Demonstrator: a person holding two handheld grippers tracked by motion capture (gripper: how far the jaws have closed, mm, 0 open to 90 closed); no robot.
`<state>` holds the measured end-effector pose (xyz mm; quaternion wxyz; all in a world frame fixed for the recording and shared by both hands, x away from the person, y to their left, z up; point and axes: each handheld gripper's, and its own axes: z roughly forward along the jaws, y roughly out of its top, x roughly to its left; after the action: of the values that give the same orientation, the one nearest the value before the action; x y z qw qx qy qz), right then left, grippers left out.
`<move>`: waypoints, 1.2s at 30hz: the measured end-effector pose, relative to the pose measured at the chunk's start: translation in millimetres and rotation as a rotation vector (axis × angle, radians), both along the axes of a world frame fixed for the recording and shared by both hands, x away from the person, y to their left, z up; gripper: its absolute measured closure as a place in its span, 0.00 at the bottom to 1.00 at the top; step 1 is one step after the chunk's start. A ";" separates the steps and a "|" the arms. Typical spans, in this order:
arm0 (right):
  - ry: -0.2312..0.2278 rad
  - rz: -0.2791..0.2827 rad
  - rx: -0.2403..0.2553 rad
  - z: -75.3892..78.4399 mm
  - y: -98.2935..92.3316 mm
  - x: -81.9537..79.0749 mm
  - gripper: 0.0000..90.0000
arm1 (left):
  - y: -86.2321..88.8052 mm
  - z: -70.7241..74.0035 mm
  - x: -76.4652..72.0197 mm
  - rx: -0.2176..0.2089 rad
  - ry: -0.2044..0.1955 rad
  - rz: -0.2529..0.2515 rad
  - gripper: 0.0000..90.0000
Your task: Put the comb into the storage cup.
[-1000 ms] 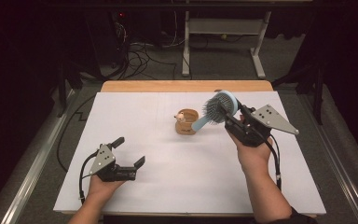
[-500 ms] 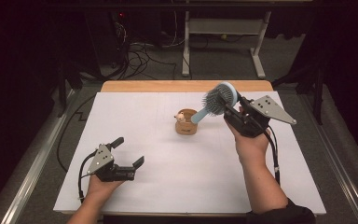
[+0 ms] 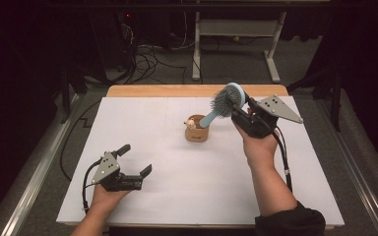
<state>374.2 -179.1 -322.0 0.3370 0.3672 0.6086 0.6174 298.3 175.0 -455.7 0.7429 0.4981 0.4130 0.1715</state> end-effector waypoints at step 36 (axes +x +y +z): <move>0.072 0.005 -0.041 -22.4 33.2 36.5 0.66 | 1.8 0.2 0.4 -0.015 -0.001 -0.003 0.00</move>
<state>410.7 -145.9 -344.4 0.3205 0.3808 0.6339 0.5920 298.7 176.8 -455.5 0.7471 0.4929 0.4133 0.1676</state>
